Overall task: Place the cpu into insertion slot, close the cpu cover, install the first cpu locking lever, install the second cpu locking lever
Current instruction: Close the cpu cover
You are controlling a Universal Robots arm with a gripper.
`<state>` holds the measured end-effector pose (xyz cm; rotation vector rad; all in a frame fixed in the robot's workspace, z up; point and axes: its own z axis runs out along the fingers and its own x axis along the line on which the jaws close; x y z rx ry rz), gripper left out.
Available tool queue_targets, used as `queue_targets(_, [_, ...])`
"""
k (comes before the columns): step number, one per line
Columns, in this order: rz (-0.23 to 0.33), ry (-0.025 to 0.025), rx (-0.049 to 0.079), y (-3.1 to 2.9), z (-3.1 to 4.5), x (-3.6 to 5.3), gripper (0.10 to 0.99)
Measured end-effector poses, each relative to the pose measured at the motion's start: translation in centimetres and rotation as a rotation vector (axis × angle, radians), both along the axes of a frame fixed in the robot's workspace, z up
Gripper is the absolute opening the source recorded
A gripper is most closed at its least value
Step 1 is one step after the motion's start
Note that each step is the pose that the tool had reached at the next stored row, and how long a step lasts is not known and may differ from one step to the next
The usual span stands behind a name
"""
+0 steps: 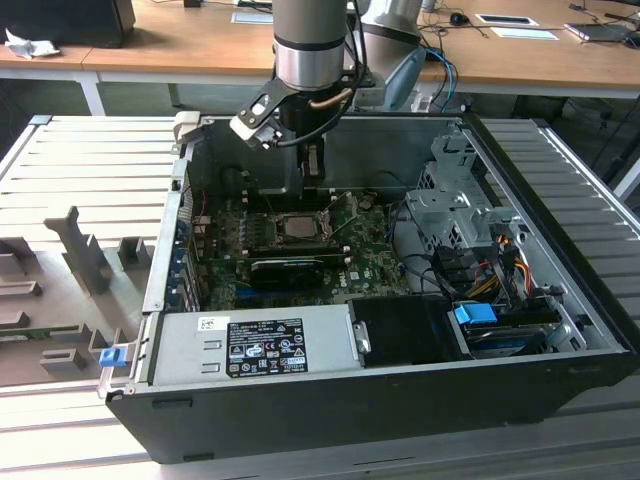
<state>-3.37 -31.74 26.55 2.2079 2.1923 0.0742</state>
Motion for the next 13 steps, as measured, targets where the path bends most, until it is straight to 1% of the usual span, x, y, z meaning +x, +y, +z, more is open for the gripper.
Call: queue_targets(13, [0.001, -0.0001, 0.000, 0.00, 0.09, 1.01, 0.106])
